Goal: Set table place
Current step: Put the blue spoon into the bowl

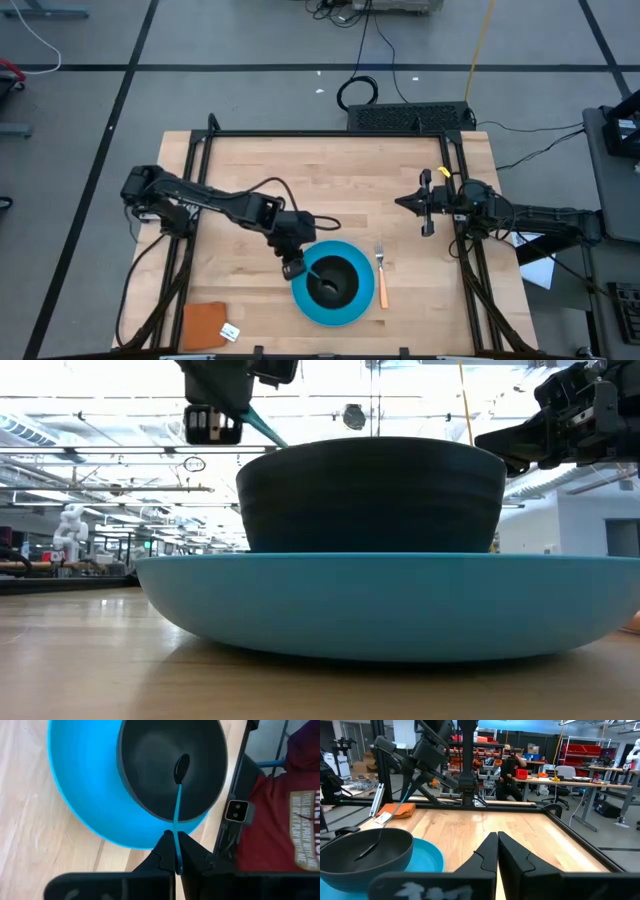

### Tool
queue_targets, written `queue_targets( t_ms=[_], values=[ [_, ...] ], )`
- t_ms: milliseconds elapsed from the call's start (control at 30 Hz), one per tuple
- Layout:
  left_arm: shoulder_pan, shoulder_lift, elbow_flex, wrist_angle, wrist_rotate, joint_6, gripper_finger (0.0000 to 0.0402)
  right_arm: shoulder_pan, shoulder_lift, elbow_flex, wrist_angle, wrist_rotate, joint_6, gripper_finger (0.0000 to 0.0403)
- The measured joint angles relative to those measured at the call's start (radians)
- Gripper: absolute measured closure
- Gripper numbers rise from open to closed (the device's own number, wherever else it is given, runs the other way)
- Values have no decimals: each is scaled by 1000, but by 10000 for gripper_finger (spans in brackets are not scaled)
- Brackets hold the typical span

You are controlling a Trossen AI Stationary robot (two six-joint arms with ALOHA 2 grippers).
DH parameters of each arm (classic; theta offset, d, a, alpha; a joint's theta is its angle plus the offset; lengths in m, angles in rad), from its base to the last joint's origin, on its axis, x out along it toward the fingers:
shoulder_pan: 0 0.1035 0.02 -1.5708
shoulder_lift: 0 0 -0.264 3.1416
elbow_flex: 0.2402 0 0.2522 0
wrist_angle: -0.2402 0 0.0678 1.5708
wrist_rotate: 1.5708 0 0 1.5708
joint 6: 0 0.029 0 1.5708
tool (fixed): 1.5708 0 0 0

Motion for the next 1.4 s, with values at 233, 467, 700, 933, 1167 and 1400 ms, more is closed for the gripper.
queue_targets(
  t_ms=[233,467,700,933,1167,1400],
  values=[
    [10,42,34,1,-7,11,398,0,0,0,0,0,0,403],
    [40,71,36,8,-31,22,398,0,0,0,0,0,3,403],
    [52,88,35,-7,-28,42,398,0,0,0,2,0,5,403],
    [52,87,34,-5,-27,63,398,0,0,0,4,0,5,403],
    [52,87,34,-6,-28,64,398,0,0,0,7,0,5,403],
    [52,87,34,-6,-28,63,398,0,0,0,8,0,5,403]
  ],
)
